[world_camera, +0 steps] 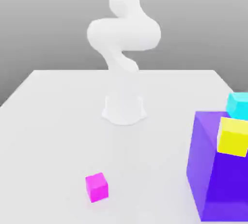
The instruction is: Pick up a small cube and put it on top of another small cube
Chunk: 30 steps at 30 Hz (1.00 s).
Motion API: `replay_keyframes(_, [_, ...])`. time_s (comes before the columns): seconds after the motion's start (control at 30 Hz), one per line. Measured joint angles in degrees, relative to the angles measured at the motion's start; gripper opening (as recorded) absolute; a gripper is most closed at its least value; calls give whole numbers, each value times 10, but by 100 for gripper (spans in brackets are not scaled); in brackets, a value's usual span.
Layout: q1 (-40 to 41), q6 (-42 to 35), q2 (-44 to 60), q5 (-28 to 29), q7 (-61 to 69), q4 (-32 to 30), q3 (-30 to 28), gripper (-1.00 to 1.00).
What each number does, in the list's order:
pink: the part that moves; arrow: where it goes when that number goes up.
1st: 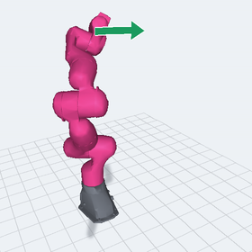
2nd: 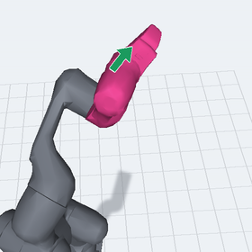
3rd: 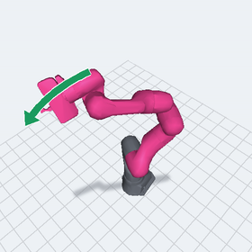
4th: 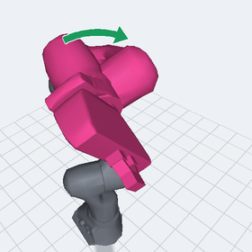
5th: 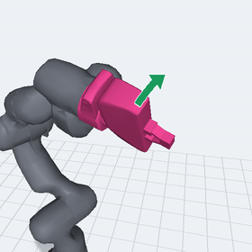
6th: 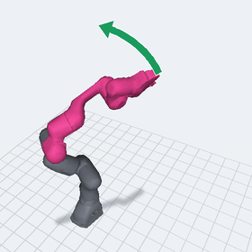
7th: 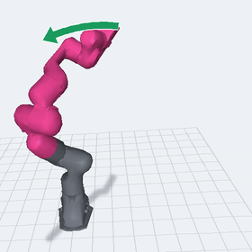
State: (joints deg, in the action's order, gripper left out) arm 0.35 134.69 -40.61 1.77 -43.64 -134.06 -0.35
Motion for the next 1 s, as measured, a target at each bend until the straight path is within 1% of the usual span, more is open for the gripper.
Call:
replay_keyframes(0.23, [8, 83, 149, 40, 70, -65, -23, 0])
replay_keyframes(0.43, [10, 152, 274, 50, 147, -119, -53, 0])
replay_keyframes(0.57, [15, 200, 357, 32, 215, -156, -67, 0])
replay_keyframes(0.63, [21, 224, 398, 13, 257, -174, -69, 0])
replay_keyframes(0.73, [36, 261, 460, -27, 324, -199, -55, 0])
replay_keyframes(0.8, [47, 291, 502, -45, 345, -199, -42, 0])
replay_keyframes(0.93, [68, 357, 585, -59, 358, -185, -18, 0])
replay_keyframes(0.97, [69, 368, 598, -60, 359, -183, -16, -100])
replay_keyframes(1.0, [69, 368, 598, -60, 359, -183, -16, -100])
